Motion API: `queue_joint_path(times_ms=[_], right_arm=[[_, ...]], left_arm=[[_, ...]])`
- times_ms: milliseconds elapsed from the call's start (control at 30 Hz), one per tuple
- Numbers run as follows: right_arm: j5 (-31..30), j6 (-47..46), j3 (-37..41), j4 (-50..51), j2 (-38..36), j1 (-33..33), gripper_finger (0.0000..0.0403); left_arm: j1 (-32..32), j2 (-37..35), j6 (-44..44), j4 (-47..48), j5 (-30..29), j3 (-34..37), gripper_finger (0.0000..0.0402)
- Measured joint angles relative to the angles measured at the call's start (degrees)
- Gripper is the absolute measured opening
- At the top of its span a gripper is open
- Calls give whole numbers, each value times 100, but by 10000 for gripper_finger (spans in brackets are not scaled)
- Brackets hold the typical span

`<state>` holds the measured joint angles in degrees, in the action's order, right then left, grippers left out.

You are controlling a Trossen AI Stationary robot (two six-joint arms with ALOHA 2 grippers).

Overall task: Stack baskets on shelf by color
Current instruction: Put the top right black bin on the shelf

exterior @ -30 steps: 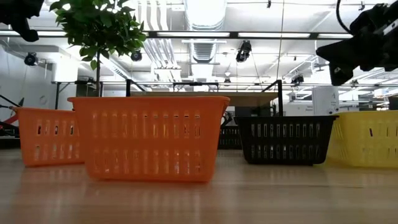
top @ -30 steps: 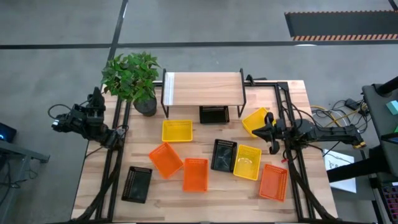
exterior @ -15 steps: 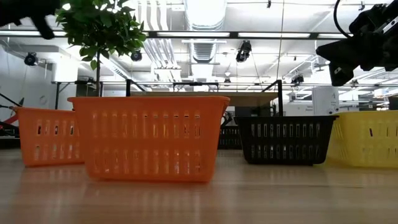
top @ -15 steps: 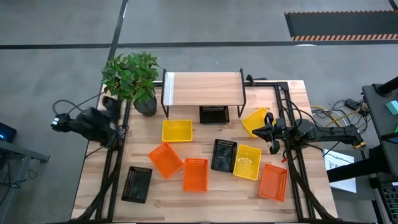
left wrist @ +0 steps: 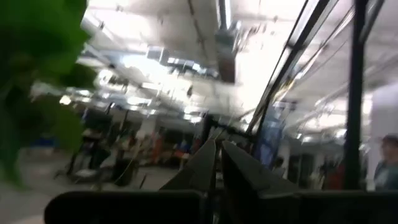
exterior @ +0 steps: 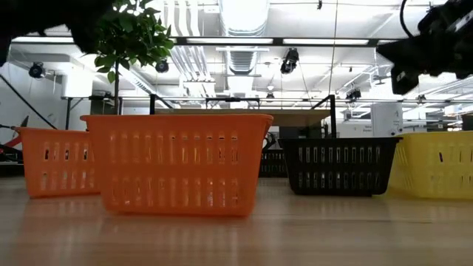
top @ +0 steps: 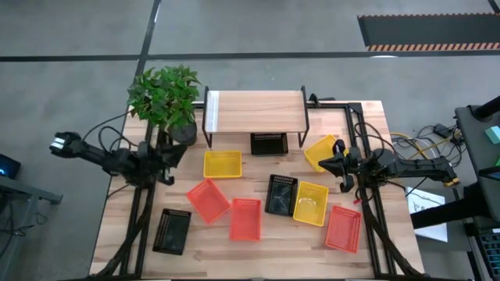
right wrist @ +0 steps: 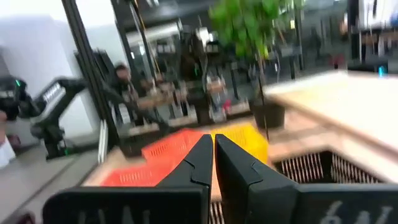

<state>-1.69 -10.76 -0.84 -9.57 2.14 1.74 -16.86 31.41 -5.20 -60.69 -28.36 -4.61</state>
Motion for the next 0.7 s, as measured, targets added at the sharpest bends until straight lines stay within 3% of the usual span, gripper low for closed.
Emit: queue_joint_path(times_ms=[133,300,500,700], right_arm=[[4,365,0,-849,191,0,11],[22,576,0,-1834,687,4,11],[24,708,0,-2715,1479,98,11],[22,789,-20,-3524,2268,221,11]], left_arm=[[0,650,-328,-908,533,-228,10],[0,1604,-896,-1112,928,-937,10],[0,2728,-1328,-1098,942,-1842,10],[0,3527,-1804,-967,899,-2320,10]])
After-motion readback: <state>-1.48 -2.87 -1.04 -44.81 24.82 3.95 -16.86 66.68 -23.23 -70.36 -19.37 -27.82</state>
